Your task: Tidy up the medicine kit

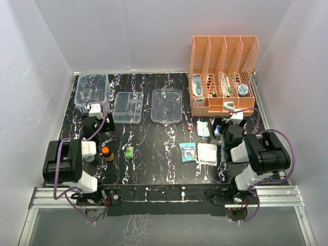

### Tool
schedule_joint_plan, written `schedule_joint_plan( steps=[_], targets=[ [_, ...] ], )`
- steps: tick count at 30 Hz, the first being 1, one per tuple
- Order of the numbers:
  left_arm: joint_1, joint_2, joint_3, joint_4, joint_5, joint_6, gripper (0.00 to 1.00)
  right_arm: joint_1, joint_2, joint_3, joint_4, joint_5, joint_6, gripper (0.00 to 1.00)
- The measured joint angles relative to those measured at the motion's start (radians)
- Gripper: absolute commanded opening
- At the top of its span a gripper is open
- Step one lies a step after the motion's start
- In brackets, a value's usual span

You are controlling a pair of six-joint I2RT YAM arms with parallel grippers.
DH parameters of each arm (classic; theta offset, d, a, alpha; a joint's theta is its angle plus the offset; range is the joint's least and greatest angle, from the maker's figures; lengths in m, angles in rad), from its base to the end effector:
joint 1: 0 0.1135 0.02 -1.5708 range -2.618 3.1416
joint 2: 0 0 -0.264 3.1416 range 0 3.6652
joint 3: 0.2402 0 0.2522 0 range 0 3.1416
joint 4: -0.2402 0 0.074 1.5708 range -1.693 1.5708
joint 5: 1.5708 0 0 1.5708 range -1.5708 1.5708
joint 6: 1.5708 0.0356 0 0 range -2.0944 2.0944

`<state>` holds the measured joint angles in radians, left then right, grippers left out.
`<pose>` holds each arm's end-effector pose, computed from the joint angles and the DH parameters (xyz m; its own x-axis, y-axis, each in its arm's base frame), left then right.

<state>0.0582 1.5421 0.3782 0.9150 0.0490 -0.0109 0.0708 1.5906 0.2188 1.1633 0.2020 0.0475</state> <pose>0.2703 0.0140 0.1492 -0.2458 -0.0252 -0.9690 -0.0134 0.9997 -0.0226 0.2389 0.0098 0.1266 -0.2002 0.0324 -0.9792 0.1362 0.9907 0.0050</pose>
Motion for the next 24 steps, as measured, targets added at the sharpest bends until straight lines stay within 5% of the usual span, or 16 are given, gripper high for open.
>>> schedule_joint_plan(
  steps=[6, 14, 19, 24],
  targets=[
    [0.0, -0.17, -0.007, -0.144, 0.004, 0.012, 0.99, 0.0, -0.063, -0.004, -0.04, -0.011, -0.011, 0.98],
    [0.0, -0.347, 0.132, -0.512, 0.003, 0.018, 0.99, 0.003, -0.42, 0.022, -0.289, -0.026, 0.016, 0.98],
    [0.0, -0.365, 0.361, -0.731, 0.006, 0.044, 0.99, 0.014, -0.574, 0.068, -0.447, -0.027, 0.069, 0.98],
    [0.002, -0.182, 0.743, -0.952, 0.018, 0.078, 0.98, 0.024, -0.6, 0.186, -0.624, -0.044, 0.13, 0.97]
  ],
)
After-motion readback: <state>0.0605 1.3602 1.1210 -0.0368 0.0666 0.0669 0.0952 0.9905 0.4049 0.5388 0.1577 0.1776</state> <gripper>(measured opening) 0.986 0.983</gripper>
